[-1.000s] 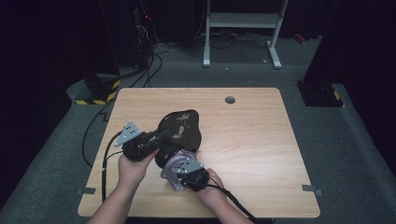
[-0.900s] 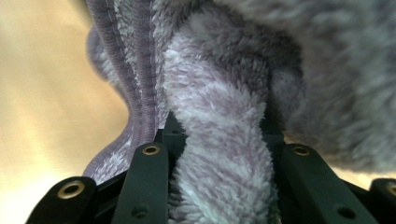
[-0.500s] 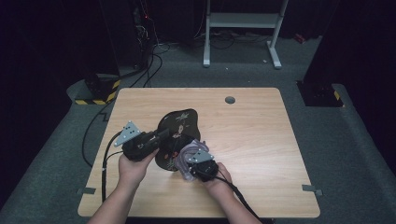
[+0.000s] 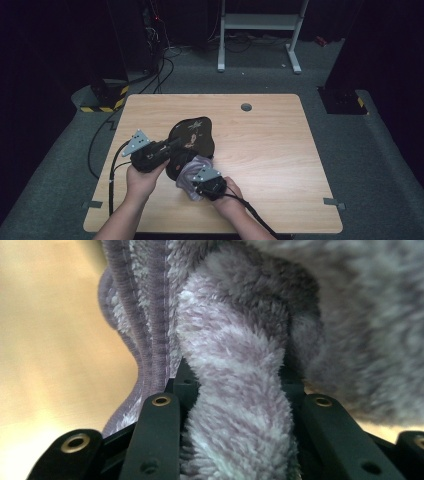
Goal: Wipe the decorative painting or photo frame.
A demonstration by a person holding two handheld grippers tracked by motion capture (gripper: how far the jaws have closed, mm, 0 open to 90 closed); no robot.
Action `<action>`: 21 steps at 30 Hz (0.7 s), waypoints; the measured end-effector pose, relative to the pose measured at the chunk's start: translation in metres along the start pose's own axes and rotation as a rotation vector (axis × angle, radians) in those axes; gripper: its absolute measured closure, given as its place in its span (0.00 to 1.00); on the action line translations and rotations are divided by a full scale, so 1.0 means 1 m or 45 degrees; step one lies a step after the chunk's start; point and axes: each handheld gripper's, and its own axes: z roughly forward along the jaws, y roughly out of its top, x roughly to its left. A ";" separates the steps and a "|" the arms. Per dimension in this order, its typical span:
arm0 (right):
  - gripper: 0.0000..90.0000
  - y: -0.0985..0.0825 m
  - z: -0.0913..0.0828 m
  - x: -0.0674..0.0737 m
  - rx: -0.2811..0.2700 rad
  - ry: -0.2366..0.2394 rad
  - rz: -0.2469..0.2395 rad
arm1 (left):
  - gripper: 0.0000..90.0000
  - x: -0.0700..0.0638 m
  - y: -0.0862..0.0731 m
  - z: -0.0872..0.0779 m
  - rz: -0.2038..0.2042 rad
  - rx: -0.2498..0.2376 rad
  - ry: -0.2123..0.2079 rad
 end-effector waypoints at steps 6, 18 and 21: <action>0.73 -0.010 -0.001 -0.047 -0.015 -0.127 0.180 | 0.87 -0.001 0.000 0.000 -0.004 0.000 0.005; 0.72 -0.016 -0.030 -0.063 -0.102 -0.174 0.224 | 0.78 -0.003 -0.001 0.001 0.006 0.017 0.013; 0.72 -0.018 -0.032 -0.065 -0.097 -0.180 0.222 | 0.71 -0.004 -0.003 0.002 0.012 0.022 0.014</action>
